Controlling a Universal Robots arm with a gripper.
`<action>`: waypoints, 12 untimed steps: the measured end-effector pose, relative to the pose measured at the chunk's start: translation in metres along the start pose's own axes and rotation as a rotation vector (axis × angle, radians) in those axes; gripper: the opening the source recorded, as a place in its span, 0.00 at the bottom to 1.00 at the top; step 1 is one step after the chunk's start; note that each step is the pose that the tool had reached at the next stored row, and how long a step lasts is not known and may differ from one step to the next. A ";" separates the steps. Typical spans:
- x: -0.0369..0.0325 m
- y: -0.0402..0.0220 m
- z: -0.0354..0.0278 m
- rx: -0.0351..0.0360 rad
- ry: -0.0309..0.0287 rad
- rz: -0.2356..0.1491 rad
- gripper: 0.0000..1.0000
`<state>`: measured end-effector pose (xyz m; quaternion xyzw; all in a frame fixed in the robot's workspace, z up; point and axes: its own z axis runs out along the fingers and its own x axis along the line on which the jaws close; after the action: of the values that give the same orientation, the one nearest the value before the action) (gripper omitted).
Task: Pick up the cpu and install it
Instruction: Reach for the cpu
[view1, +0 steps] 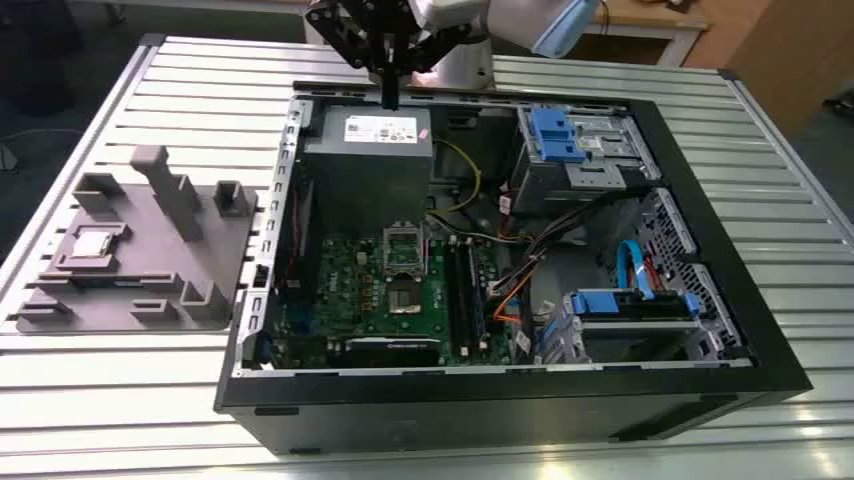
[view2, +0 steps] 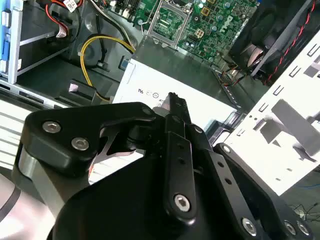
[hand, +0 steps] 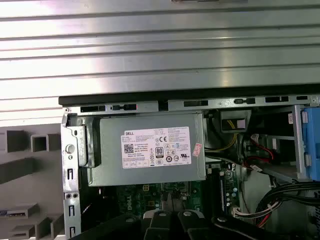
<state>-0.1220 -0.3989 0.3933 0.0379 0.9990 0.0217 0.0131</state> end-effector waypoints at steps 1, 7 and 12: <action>0.0000 0.0000 0.0000 0.0000 0.0000 0.000 0.10; 0.0000 0.0000 0.0000 0.0000 0.0000 0.000 0.10; 0.0011 -0.0001 -0.0001 0.0001 0.0000 0.000 0.10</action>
<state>-0.1231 -0.3989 0.3934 0.0379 0.9990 0.0217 0.0130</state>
